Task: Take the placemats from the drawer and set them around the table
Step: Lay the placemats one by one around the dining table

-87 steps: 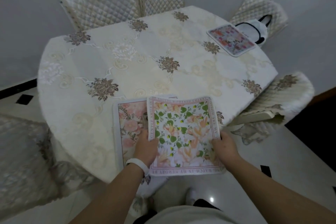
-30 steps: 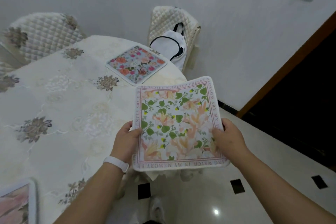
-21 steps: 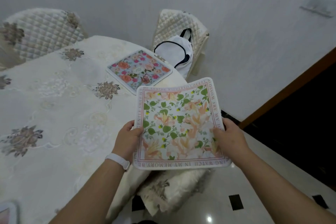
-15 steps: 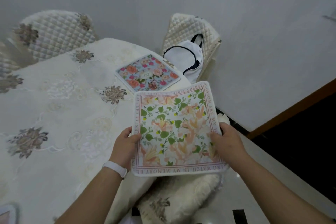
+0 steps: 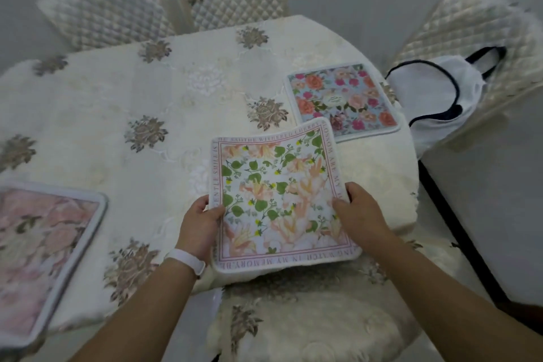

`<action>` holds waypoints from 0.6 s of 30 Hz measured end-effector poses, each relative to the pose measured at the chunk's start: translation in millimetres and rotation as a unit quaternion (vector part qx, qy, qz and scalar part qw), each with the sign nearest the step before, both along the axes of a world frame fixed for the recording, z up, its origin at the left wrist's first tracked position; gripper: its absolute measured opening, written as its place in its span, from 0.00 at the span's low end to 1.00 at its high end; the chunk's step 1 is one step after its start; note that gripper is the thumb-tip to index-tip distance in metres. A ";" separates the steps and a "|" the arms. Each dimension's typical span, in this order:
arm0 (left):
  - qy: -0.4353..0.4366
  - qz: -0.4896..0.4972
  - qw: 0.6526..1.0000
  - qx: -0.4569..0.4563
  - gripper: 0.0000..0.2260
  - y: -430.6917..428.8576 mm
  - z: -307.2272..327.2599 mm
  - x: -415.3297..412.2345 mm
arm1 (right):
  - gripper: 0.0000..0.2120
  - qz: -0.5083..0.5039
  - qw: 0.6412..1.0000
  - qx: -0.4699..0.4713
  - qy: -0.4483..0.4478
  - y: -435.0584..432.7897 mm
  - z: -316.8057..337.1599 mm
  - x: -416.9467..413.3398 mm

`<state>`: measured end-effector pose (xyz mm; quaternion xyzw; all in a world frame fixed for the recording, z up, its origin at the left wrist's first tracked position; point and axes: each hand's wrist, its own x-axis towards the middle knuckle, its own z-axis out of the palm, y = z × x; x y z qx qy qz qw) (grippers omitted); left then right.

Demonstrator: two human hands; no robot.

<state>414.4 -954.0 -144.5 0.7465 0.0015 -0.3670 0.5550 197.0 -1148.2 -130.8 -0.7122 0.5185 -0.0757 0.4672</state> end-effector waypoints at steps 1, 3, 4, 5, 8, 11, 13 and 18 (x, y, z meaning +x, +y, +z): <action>-0.006 0.020 1.000 0.006 0.09 4.8 -0.8 -2.6 | 0.05 0.024 1.000 0.000 -0.002 -2.4 -1.5 7.0; -0.016 0.043 0.999 0.014 0.08 13.6 -1.6 -5.7 | 0.05 0.065 0.998 0.000 -0.001 -4.4 -4.2 19.5; -0.020 0.048 0.998 0.018 0.08 17.2 -2.0 -5.8 | 0.04 0.075 0.997 0.002 -0.001 -5.0 -6.9 24.6; -0.022 0.054 0.998 0.023 0.09 20.1 -2.9 -4.8 | 0.04 0.080 0.997 0.006 0.001 -5.5 -10.4 29.3; -0.021 0.066 0.997 0.031 0.09 27.3 -10.1 1.3 | 0.04 0.087 0.996 0.021 0.017 -4.8 -24.1 41.1; -0.032 0.057 0.997 0.039 0.09 31.5 -18.6 7.3 | 0.03 0.103 0.994 0.019 0.045 -3.0 -39.6 47.3; -0.040 0.039 0.997 0.047 0.08 35.3 -25.1 10.9 | 0.03 0.098 0.993 0.018 0.061 -2.6 -48.5 48.0; -0.033 0.018 0.998 0.044 0.08 42.0 -41.5 16.3 | 0.06 0.078 0.994 0.009 0.081 -2.8 -64.7 44.3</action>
